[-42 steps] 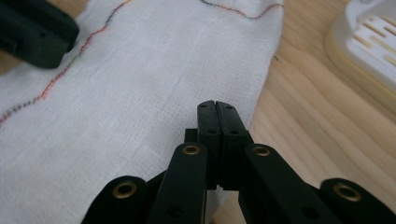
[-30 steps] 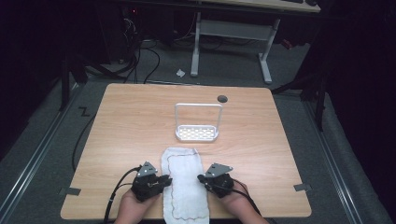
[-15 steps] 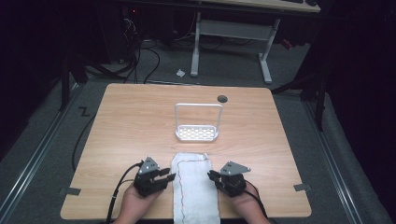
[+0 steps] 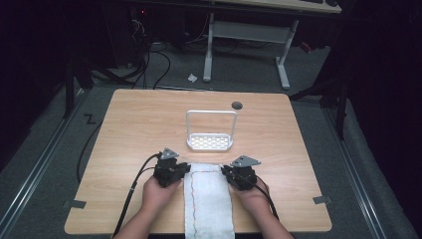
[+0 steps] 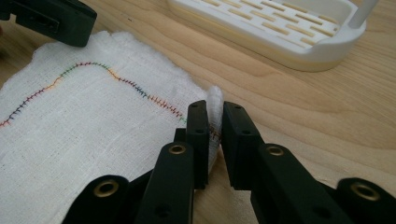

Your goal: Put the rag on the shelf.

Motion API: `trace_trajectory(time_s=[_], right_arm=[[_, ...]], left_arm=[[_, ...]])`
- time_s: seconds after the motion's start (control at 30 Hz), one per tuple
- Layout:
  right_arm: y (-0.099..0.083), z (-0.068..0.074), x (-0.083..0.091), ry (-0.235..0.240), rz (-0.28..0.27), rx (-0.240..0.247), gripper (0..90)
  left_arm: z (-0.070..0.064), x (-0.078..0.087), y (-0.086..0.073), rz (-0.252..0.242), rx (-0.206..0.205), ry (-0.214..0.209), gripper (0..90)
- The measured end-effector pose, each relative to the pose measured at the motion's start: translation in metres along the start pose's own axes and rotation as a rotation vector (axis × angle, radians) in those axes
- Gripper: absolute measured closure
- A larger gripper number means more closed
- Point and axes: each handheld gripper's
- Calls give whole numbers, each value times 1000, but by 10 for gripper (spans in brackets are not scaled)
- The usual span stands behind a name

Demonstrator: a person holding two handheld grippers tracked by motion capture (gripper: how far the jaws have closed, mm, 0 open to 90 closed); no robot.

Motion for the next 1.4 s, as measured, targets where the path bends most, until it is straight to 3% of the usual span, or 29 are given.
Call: trace_trajectory(time_s=[0.23,0.33,0.53,0.6,0.77,0.87,0.93,1.1,1.17,1.4], right_arm=[[-3,-3,-1,4,11,-1,818],[-4,-5,-2,7,10,0,815],[-4,-7,-2,1,11,-12,805],[-4,-8,-1,0,13,-18,797],[-4,-7,-2,-2,13,-19,791],[-4,-8,-2,-3,13,-19,789],[-4,-8,-2,-3,13,-19,788],[-4,-8,-2,-3,14,-23,776],[-4,-8,-2,-4,12,-25,762],[-4,-14,-2,14,5,-114,562]], left_arm=[[-10,1,8,-26,-52,39,875],[-10,-2,11,-41,-43,51,874],[-3,-20,12,-10,-23,66,863],[-2,-22,13,-16,-17,67,835],[1,-28,16,-17,-13,69,669],[2,-30,16,-23,-2,40,639],[-1,-31,16,-16,-3,17,658],[-3,-30,15,-3,-1,15,777],[-1,-30,13,-5,20,-15,815],[0,-28,9,-25,29,-21,831]])
Point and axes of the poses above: each handheld gripper's, and its own axes: x roughly backward along the jaws, y roughly out of its top, z roughly to its left
